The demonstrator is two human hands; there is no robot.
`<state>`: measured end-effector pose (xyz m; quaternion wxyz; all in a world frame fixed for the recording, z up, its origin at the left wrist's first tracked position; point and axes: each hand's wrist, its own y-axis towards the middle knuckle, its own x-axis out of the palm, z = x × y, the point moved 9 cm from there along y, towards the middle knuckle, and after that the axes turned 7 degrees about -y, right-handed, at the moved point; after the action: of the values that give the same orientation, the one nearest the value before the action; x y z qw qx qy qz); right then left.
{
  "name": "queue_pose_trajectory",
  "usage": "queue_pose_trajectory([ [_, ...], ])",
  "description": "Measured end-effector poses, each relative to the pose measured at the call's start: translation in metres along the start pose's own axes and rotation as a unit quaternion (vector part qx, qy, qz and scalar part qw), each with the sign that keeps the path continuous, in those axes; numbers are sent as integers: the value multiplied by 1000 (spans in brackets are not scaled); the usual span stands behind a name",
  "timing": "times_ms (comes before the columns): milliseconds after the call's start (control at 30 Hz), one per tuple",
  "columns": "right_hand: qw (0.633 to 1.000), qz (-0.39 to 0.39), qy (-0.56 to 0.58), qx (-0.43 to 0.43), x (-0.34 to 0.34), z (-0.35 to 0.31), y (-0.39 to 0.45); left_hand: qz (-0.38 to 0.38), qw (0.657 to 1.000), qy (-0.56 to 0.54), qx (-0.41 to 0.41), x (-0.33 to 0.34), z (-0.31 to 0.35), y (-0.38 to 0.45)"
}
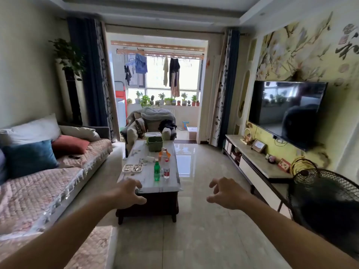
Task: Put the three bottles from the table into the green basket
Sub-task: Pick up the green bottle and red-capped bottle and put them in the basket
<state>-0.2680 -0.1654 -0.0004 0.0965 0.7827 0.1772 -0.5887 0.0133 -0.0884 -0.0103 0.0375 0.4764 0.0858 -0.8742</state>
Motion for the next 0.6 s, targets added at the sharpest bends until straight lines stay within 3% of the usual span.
queue_pose_trajectory([
  [167, 1000, -8, 15, -5, 4, 19, 59, -22, 999, -4, -30, 16, -8, 61],
  [600, 998, -35, 28, -52, -16, 81, 284, 4, 997, -10, -80, 19, 5, 270],
])
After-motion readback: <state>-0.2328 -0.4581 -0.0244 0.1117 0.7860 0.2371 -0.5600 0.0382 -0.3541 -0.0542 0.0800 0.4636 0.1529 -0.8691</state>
